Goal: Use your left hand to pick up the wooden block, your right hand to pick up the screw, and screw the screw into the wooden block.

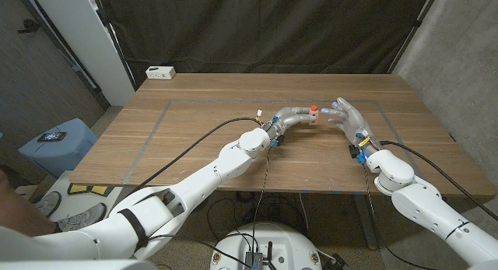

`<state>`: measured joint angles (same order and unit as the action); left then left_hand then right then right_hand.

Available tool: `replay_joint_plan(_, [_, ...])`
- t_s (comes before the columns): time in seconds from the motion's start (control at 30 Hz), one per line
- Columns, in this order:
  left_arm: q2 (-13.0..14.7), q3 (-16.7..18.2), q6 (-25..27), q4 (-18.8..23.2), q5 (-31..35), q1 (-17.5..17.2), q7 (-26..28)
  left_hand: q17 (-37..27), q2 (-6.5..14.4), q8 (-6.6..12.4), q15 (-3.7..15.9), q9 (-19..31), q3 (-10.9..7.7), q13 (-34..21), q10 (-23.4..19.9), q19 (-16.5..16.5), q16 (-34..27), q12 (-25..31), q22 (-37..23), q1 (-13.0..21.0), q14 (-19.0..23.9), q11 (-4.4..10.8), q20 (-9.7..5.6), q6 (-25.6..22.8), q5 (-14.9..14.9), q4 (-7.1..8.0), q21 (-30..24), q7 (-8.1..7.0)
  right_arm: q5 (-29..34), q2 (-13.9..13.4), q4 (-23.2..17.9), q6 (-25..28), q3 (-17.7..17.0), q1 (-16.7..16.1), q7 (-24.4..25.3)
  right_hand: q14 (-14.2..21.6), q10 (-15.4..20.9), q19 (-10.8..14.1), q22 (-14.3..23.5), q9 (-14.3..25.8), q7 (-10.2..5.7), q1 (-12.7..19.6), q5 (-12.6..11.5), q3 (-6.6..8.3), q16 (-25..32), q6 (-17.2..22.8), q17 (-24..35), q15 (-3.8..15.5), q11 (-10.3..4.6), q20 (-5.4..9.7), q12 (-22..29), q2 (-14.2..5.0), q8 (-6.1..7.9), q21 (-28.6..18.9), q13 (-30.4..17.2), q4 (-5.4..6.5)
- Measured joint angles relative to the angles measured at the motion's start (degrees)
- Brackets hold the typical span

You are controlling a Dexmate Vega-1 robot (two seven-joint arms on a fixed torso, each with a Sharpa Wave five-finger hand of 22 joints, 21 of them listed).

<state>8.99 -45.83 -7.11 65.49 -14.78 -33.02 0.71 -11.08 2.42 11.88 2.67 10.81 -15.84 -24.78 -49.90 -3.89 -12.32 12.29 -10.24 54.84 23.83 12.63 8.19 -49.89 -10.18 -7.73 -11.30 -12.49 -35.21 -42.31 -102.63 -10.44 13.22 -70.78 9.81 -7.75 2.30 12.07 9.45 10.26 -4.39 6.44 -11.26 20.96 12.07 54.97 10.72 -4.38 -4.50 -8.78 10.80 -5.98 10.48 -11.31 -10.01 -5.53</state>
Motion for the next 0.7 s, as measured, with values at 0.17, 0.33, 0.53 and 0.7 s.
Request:
replay_joint_plan(0.17, [0.09,-0.05,0.06,0.23,0.09,-0.09,0.14,0.0,0.0,-0.06,0.0,0.0,-0.07,0.0,0.0,0.0,0.0,0.0,0.0,0.0,0.0,0.0,0.0,0.0,-0.24,0.06,0.0,0.0,0.0,0.0,0.21,-0.01,-0.05,0.1,-0.47,-0.45,-1.2,-0.19,0.0,0.02,-0.26,0.0,0.0,0.0,-0.27,-2.47,0.1,-0.45,-0.2,0.19,-0.44,0.0,-0.55,0.3,0.0,0.0])
replay_joint_plan(0.33, [0.16,-0.07,0.12,0.45,0.14,-0.2,0.31,0.0,0.0,-0.17,-0.29,0.0,0.16,0.0,-0.45,0.0,0.0,0.0,0.0,0.0,0.29,-0.12,0.0,0.0,-0.24,0.3,0.0,0.0,-0.21,-0.14,0.54,0.0,-0.06,0.5,-1.26,-1.31,-2.97,-0.55,0.0,0.02,-0.66,-0.4,0.0,-0.25,-0.59,-5.11,0.1,-0.85,-0.09,-0.17,-0.45,0.39,-0.67,0.52,0.0,0.25])
replay_joint_plan(0.53, [0.19,-0.09,0.13,0.62,0.25,-0.35,0.47,0.0,-0.07,-0.16,-0.29,0.0,0.16,0.0,-0.57,0.0,0.0,0.0,0.0,-0.53,0.3,-0.03,0.0,0.0,-0.24,0.3,0.0,0.0,-0.48,-0.33,0.89,0.25,0.04,1.09,-2.1,-1.7,-4.37,-1.65,0.0,0.02,-1.06,-0.63,0.0,-0.48,-0.66,-7.33,0.36,-0.83,0.1,-0.63,-0.87,0.63,-0.99,0.74,0.0,0.48])
replay_joint_plan(0.7, [0.24,-0.11,0.13,0.75,0.31,-0.42,0.52,0.01,-0.07,-0.14,-0.3,0.0,0.16,0.0,-0.56,0.0,0.0,0.0,0.0,-0.53,0.3,-0.03,0.0,0.0,-0.23,0.3,0.0,0.0,-0.66,-0.36,1.0,0.45,0.11,1.26,-2.69,-2.01,-5.69,-2.38,0.0,0.02,-0.91,-1.26,0.0,-0.73,-0.66,-9.51,0.36,-1.14,0.21,-0.75,-0.87,1.22,-0.99,0.74,0.01,0.73])
